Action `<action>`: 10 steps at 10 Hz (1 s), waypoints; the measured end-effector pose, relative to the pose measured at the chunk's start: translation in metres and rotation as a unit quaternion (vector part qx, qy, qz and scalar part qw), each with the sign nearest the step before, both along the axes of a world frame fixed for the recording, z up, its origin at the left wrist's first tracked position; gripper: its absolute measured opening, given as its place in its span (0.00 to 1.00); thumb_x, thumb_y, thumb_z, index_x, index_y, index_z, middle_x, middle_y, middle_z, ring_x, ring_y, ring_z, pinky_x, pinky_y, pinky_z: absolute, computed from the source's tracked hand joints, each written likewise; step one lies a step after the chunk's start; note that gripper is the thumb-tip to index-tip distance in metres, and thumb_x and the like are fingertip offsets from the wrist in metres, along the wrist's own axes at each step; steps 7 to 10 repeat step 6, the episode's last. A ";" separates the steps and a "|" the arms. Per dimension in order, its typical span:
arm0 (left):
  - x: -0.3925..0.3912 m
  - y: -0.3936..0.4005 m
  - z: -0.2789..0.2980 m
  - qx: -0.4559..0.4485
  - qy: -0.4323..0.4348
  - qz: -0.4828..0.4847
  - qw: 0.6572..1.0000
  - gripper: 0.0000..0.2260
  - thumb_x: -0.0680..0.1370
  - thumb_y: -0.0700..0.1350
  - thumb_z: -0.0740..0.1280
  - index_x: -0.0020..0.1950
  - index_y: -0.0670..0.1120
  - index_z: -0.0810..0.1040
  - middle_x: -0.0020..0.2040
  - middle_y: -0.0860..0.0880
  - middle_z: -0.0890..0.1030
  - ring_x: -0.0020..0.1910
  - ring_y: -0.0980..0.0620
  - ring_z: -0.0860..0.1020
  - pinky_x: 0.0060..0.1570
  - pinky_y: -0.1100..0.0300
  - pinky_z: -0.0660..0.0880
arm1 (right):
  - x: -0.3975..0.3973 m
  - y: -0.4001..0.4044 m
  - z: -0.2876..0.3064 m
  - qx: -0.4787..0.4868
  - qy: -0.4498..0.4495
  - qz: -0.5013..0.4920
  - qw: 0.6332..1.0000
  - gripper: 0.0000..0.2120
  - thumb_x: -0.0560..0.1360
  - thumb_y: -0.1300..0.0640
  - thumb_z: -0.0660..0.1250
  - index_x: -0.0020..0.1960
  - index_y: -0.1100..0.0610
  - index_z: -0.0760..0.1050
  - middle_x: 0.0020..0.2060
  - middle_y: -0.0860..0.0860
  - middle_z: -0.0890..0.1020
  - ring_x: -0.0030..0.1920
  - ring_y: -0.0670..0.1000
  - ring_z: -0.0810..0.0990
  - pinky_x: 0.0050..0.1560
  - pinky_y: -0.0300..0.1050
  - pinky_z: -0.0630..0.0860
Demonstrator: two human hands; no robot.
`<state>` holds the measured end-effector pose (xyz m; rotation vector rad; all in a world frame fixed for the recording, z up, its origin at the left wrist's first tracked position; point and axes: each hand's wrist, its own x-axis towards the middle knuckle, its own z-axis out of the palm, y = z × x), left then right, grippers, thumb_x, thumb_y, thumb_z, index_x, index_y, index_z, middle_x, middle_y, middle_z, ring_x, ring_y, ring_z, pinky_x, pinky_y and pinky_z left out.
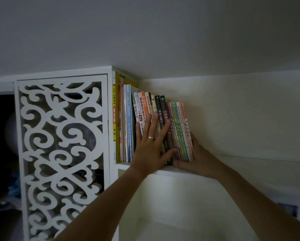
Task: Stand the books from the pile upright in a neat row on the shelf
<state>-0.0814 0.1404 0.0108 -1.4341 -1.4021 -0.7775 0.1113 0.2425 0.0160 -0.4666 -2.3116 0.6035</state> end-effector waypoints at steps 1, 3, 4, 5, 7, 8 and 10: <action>0.001 0.000 -0.001 -0.001 -0.002 0.000 1.000 0.39 0.80 0.68 0.60 0.85 0.49 0.54 0.85 0.41 0.45 0.84 0.38 0.43 0.78 0.31 0.46 | 0.003 -0.006 0.002 0.009 -0.011 -0.016 1.000 0.58 0.60 0.31 0.80 0.79 0.36 0.47 0.74 0.41 0.70 0.70 0.48 0.74 0.68 0.56 0.76; 0.006 -0.005 -0.007 -0.034 -0.012 0.055 0.998 0.37 0.82 0.70 0.51 0.85 0.50 0.50 0.85 0.40 0.45 0.84 0.38 0.43 0.78 0.32 0.50 | 0.009 -0.023 0.001 0.061 -0.045 -0.150 0.986 0.60 0.58 0.21 0.72 0.79 0.40 0.46 0.71 0.50 0.73 0.66 0.55 0.77 0.60 0.59 0.80; 0.011 -0.009 -0.007 -0.064 -0.029 0.078 0.994 0.36 0.83 0.69 0.48 0.86 0.51 0.47 0.85 0.41 0.42 0.84 0.38 0.42 0.78 0.31 0.50 | 0.014 -0.033 -0.003 0.054 -0.049 -0.200 0.977 0.58 0.64 0.25 0.72 0.80 0.44 0.44 0.74 0.55 0.69 0.69 0.59 0.74 0.63 0.60 0.77; 0.031 -0.031 0.006 -0.058 -0.091 0.013 0.994 0.32 0.83 0.64 0.53 0.84 0.51 0.57 0.84 0.41 0.52 0.84 0.40 0.49 0.78 0.32 0.53 | 0.031 -0.054 -0.002 0.050 0.082 -0.200 0.975 0.42 0.74 0.41 0.74 0.80 0.52 0.57 0.72 0.54 0.73 0.67 0.57 0.77 0.63 0.58 0.78; 0.056 -0.064 0.024 0.102 -0.168 -0.140 0.971 0.21 0.84 0.54 0.59 0.75 0.46 0.70 0.76 0.42 0.66 0.77 0.45 0.64 0.73 0.37 0.63 | 0.054 -0.076 0.000 0.128 0.285 -0.172 0.934 0.21 0.78 0.53 0.71 0.69 0.55 0.73 0.62 0.50 0.80 0.56 0.47 0.82 0.52 0.53 0.83; 0.056 -0.064 0.024 0.102 -0.168 -0.140 0.971 0.21 0.84 0.54 0.59 0.75 0.46 0.70 0.76 0.42 0.66 0.77 0.45 0.64 0.73 0.37 0.63 | 0.054 -0.076 0.000 0.128 0.285 -0.172 0.934 0.21 0.78 0.53 0.71 0.69 0.55 0.73 0.62 0.50 0.80 0.56 0.47 0.82 0.52 0.53 0.83; 0.056 -0.064 0.024 0.102 -0.168 -0.140 0.971 0.21 0.84 0.54 0.59 0.75 0.46 0.70 0.76 0.42 0.66 0.77 0.45 0.64 0.73 0.37 0.63 | 0.054 -0.076 0.000 0.128 0.285 -0.172 0.934 0.21 0.78 0.53 0.71 0.69 0.55 0.73 0.62 0.50 0.80 0.56 0.47 0.82 0.52 0.53 0.83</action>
